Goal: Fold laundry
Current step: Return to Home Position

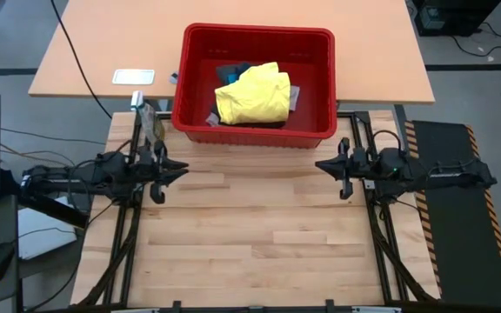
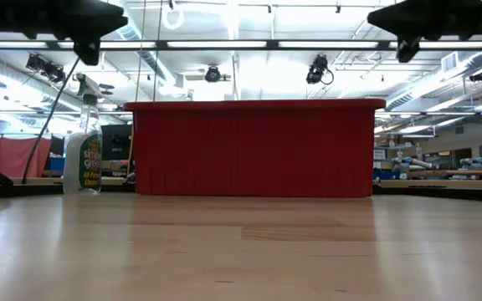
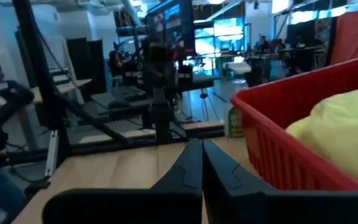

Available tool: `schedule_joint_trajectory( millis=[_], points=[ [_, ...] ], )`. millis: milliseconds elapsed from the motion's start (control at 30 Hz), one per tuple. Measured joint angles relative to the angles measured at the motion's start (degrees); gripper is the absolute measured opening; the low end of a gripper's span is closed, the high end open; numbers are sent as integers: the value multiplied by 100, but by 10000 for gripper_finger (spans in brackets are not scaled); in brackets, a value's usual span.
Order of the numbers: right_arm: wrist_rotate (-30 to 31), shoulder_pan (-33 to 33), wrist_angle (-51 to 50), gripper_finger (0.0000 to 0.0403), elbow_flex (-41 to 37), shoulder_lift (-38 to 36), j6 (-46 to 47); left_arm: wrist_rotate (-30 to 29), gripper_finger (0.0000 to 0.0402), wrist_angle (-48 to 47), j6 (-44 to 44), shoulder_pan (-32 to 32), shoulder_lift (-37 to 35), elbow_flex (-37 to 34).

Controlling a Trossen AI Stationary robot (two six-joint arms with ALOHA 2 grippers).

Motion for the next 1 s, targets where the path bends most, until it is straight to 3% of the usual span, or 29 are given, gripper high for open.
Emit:
schedule_joint_trajectory(
  millis=[300, 533, 833, 1000],
  points=[
    [48, -33, -1202, 1, -64, -847, -44, 0, 14, -28, 29, 2, -1057, -699],
    [265, -42, 130, 0, -785, -1070, 217, -152, 4, 16, 175, 0, -1424, -979],
    [263, -42, 210, 0, -1318, -1067, 430, -240, 4, -70, 239, -4, -1652, -1194],
    [369, -37, 812, 0, -1683, -1064, 400, -229, 4, 160, 176, -4, -1645, -1471]
  ],
)
